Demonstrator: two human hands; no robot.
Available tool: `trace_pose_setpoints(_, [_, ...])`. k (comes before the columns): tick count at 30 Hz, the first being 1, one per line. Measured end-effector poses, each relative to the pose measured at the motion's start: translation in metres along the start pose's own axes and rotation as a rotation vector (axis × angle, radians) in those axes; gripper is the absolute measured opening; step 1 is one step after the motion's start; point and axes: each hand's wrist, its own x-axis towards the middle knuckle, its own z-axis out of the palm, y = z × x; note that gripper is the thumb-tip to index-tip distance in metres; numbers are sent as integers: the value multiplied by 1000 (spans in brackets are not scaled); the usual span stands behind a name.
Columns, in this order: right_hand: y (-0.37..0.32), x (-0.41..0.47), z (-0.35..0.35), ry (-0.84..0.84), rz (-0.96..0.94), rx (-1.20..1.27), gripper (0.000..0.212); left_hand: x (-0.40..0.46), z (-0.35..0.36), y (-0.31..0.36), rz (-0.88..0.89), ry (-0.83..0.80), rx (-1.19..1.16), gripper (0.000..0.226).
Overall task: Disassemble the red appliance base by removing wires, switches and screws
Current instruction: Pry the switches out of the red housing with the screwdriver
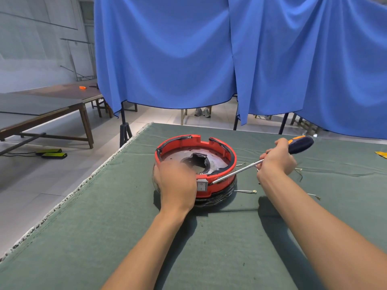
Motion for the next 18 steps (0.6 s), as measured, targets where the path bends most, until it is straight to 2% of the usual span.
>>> trace_pose_setpoints(9, [-17, -26, -32, -56, -103, 138, 40, 2, -4, 1, -3, 10, -7, 26])
trace_pose_setpoints(18, [-4, -35, -62, -44, -75, 166, 35, -2, -9, 2, -1, -13, 9, 26])
